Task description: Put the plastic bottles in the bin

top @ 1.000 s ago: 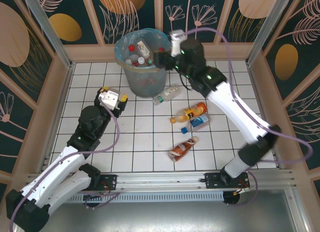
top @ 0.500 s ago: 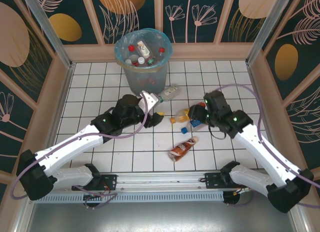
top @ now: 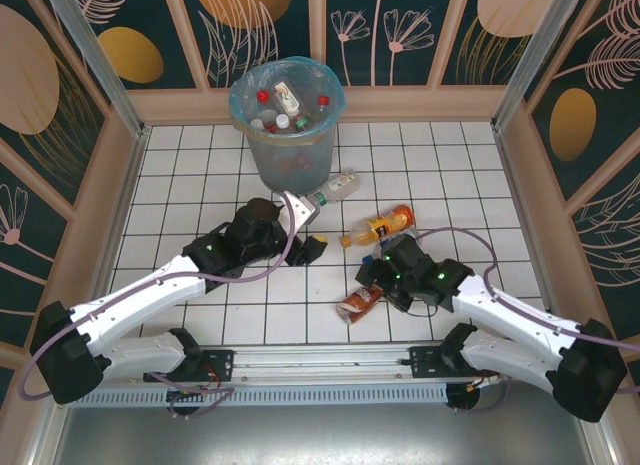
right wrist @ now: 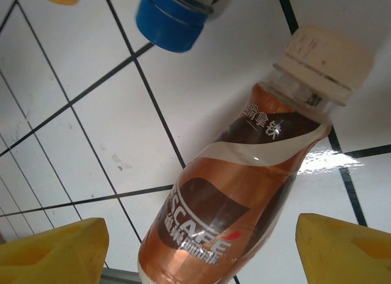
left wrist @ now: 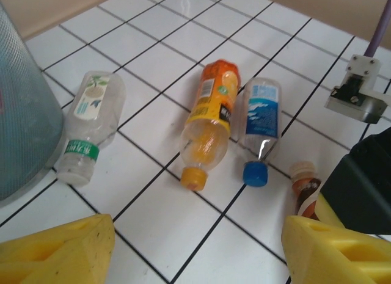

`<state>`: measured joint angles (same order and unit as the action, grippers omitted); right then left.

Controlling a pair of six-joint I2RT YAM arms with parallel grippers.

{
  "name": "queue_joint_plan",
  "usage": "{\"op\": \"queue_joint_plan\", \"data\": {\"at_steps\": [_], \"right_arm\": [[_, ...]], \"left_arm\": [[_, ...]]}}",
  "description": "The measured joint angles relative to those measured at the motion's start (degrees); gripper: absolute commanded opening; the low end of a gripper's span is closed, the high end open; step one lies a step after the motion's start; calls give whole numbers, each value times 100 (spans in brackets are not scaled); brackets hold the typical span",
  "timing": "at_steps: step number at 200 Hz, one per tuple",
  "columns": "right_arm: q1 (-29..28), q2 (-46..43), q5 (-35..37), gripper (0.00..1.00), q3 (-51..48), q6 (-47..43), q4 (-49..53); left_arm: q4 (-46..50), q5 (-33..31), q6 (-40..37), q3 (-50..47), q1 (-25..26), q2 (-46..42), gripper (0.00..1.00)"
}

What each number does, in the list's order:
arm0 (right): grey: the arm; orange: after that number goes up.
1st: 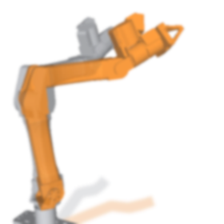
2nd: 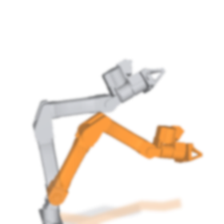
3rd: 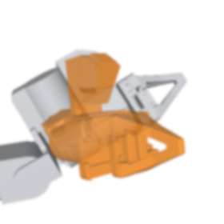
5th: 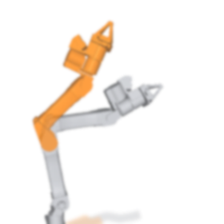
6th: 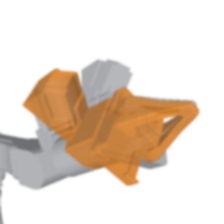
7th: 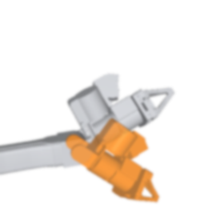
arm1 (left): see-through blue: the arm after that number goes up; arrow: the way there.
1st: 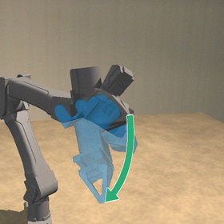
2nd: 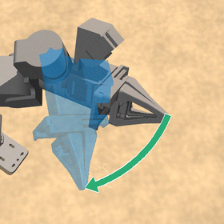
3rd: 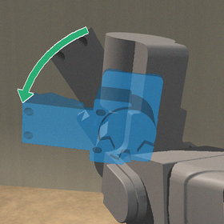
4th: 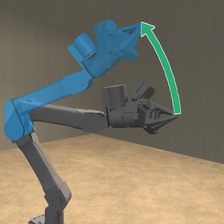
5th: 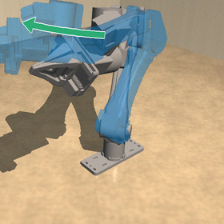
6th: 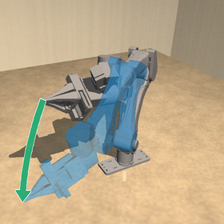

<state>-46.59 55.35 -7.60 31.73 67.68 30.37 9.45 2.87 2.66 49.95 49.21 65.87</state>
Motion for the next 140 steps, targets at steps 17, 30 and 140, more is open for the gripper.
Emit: {"op": "queue_joint_plan", "data": {"at_steps": [17, 30, 140], "right_arm": [[-74, 203, -7, 82, -66, 184, -125], [-81, 350, -28, 82, -74, 240, -157], [-166, 1436, -529, 56, -149, 332, -592]], "left_arm": [[2, -131, -2, -140, -2, -57, 73], [0, -214, -2, -208, -2, -94, 74], [-245, -940, -627, -833, -2, -643, 82]]}}
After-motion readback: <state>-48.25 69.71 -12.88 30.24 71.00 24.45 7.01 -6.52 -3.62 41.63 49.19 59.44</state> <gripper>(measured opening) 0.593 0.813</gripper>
